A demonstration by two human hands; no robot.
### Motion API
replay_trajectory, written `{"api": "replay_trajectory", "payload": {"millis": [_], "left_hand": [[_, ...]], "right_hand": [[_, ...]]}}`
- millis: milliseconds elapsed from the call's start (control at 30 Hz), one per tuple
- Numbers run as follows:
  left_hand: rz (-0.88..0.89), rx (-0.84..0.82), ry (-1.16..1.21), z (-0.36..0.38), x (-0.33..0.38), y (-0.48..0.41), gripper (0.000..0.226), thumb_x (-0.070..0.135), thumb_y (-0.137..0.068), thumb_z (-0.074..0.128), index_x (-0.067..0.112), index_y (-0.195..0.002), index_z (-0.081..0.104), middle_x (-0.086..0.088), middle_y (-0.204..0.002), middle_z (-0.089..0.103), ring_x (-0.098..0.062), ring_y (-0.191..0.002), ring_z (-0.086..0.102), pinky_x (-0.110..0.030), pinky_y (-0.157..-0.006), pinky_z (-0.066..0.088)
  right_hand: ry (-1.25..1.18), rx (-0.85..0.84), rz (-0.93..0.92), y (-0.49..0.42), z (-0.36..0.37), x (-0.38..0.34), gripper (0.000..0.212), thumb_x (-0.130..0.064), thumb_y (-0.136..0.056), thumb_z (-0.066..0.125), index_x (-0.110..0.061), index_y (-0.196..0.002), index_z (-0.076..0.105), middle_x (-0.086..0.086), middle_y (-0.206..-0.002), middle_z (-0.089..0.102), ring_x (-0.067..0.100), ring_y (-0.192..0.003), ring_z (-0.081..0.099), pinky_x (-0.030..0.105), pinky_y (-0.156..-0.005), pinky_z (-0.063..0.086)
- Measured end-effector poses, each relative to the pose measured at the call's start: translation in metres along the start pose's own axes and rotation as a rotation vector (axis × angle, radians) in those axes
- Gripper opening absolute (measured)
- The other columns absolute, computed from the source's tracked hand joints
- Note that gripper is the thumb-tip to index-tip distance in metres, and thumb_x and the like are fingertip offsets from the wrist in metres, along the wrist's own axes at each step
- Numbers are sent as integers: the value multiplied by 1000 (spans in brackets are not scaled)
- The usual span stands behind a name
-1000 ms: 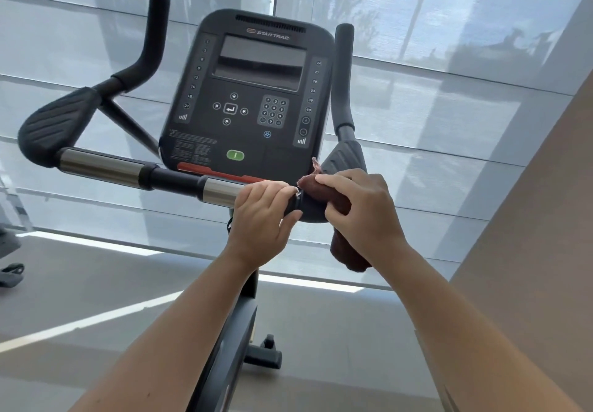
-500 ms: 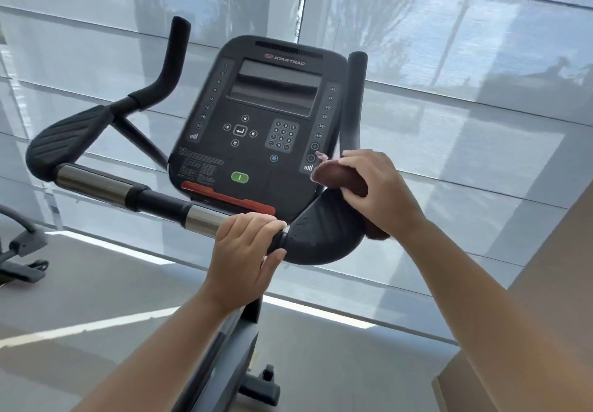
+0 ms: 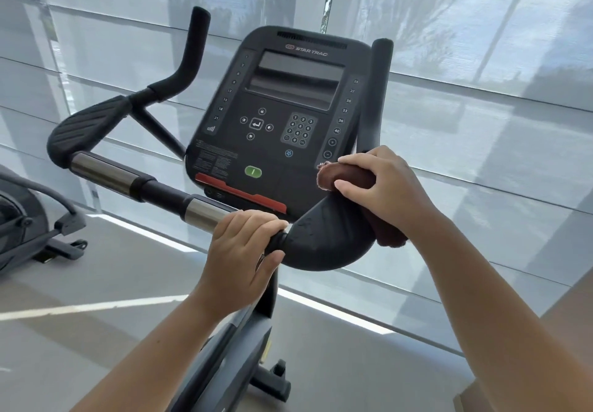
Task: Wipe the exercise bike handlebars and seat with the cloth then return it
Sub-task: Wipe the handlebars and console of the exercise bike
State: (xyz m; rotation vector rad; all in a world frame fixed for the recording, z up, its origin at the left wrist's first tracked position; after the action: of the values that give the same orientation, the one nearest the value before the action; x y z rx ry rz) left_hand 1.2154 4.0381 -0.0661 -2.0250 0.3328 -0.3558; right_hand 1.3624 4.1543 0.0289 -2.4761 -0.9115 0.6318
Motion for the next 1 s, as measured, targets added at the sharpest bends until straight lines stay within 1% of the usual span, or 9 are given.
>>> {"api": "replay_trajectory", "payload": {"millis": [100, 267, 400, 467, 533, 633, 767, 933, 1000], "left_hand": [[4, 7, 3, 0, 1, 0, 39, 36, -94, 31, 10, -101, 59, -7, -96, 66, -20, -97, 53, -33, -90, 35], [-4, -53, 26, -2, 0, -2, 45, 35, -94, 32, 4, -100, 65, -7, -98, 67, -22, -96, 57, -34, -90, 36], [74, -139, 27, -7, -2, -5, 41, 28, -93, 35, 2, -107, 64, -8, -102, 67, -25, -97, 60, -34, -89, 39], [118, -158, 7, -10, -6, -7, 41, 28, -94, 36, 2, -109, 64, -9, -102, 68, -25, -97, 62, -32, -89, 39], [114, -172, 21, -11, -9, -7, 42, 31, -94, 37, 1, -108, 64, -10, -103, 69, -26, -98, 63, -32, -91, 40], [93, -152, 68, -9, -11, -3, 38, 27, -91, 42, 0, -105, 64, -12, -107, 67, -28, -102, 61, -35, -94, 38], [96, -112, 110, -8, -12, -2, 36, 26, -91, 42, 0, -103, 63, -12, -107, 66, -27, -101, 59, -36, -93, 38], [142, -102, 130, -8, -14, 0, 38, 25, -93, 37, -1, -105, 62, -12, -109, 65, -27, -102, 57, -36, -93, 37], [146, -97, 140, -8, -15, 0, 37, 25, -93, 38, -1, -106, 62, -12, -108, 65, -26, -104, 54, -36, -94, 36]], "right_hand": [[38, 39, -28, 9, 0, -8, 35, -37, -76, 66, -34, -111, 62, 0, -106, 52, 21, -103, 46, 24, -88, 33], [47, 30, 7, 32, 1, -27, 35, -35, -75, 67, -33, -110, 63, 2, -98, 52, 19, -94, 50, 25, -82, 36], [16, 90, -1, 66, 9, -53, 34, -31, -72, 69, -28, -107, 66, 3, -93, 53, 20, -87, 51, 26, -79, 40], [33, 68, 37, 57, 8, -52, 30, -31, -74, 68, -29, -104, 66, 3, -92, 52, 20, -88, 52, 26, -78, 39], [108, 83, 114, 34, 3, -45, 27, -33, -77, 66, -29, -104, 65, 4, -93, 51, 23, -92, 52, 29, -80, 40], [186, 151, 237, 24, 5, -46, 29, -35, -80, 63, -28, -107, 63, 7, -96, 49, 28, -96, 51, 30, -80, 39], [180, 191, 201, 61, 17, -71, 31, -30, -77, 65, -28, -107, 64, 5, -90, 48, 24, -85, 51, 26, -72, 38], [129, 185, 195, 88, 21, -88, 33, -24, -75, 68, -26, -108, 67, 6, -90, 52, 20, -80, 53, 24, -72, 42], [132, 185, 177, 96, 22, -94, 34, -21, -75, 69, -23, -108, 67, 8, -90, 54, 22, -80, 54, 26, -74, 45]]}}
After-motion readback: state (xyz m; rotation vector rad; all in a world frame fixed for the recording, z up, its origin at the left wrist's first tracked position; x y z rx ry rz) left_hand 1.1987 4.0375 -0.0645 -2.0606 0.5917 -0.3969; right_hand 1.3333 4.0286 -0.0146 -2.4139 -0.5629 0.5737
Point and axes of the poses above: each hand's wrist, its own y-axis away from the middle knuckle, its own z-axis out of the palm, x = y × z, the point moved 7 cm from there along -y, towards the middle knuckle
